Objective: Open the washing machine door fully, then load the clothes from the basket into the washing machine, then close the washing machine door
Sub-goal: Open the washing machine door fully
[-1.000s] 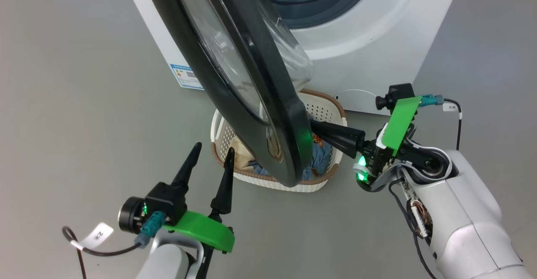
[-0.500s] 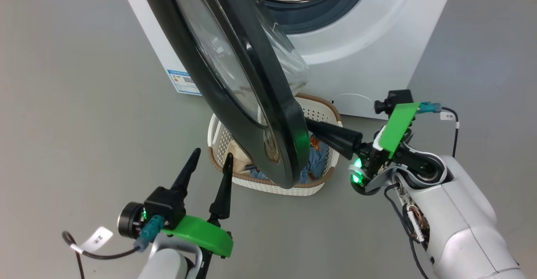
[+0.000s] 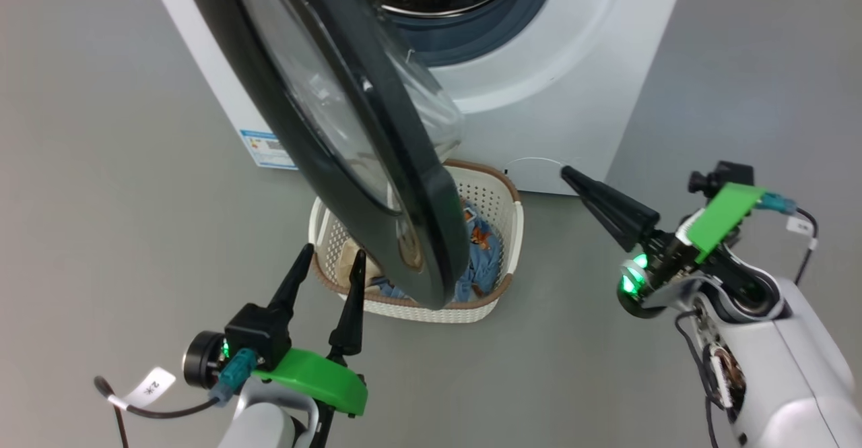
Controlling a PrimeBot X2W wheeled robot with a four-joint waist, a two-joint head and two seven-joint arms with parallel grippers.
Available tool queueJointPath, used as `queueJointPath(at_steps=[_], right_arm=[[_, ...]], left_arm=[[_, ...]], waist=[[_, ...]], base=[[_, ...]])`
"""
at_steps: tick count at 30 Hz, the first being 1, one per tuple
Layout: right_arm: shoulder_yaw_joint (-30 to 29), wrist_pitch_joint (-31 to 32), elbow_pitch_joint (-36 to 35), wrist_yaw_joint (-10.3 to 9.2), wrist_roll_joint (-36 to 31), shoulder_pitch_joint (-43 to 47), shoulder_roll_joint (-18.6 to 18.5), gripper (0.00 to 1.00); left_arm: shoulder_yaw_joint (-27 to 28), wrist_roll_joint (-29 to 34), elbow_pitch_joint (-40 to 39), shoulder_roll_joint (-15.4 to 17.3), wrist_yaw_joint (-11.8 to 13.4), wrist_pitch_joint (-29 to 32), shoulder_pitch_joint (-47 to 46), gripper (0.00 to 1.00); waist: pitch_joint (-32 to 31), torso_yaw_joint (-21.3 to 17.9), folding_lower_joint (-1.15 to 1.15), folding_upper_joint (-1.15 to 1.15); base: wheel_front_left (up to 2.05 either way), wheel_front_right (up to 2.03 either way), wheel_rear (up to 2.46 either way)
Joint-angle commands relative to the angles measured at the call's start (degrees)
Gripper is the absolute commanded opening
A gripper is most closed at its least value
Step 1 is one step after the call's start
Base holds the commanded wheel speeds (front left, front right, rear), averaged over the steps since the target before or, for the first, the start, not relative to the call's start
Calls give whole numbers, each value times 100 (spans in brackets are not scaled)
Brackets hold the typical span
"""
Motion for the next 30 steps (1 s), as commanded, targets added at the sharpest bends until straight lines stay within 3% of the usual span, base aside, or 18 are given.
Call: queueJointPath(at_steps=[1, 6, 7, 8, 9, 11, 30], right_arm=[[15, -52, -239, 10, 58, 127, 14, 0], [-180, -259, -665, 10, 23, 589, -94, 0], [-214, -321, -753, 10, -17, 694, -122, 4], [-242, -359, -839, 10, -37, 800, -133, 31], [-258, -367, -927, 10, -45, 914, -138, 43], [-309, -477, -1091, 10, -124, 1136, -161, 100], [-1177, -1878, -2726, 10, -1029, 3330, -208, 100]], left_arm=[[218, 36, -83, 99, -46, -46, 5, 100], [279, 87, -42, 99, -79, -46, 39, 100], [295, 99, -31, 99, -85, -46, 48, 100], [313, 109, -20, 99, -93, -46, 55, 100], [333, 118, -8, 99, -100, -46, 64, 100], [382, 137, 11, 99, -111, -46, 85, 100], [787, 248, 53, 99, -194, -46, 508, 100]], waist=[[-60, -90, 0, 0], [-143, -238, 0, 0], [-158, -263, 0, 0], [-175, -287, 0, 0], [-194, -310, 0, 0], [-228, -361, 0, 0], [-575, -673, 0, 0]], base=[[0, 0, 0], [0, 0, 0], [0, 0, 0], [0, 0, 0], [0, 0, 0], [0, 0, 0], [0, 0, 0]])
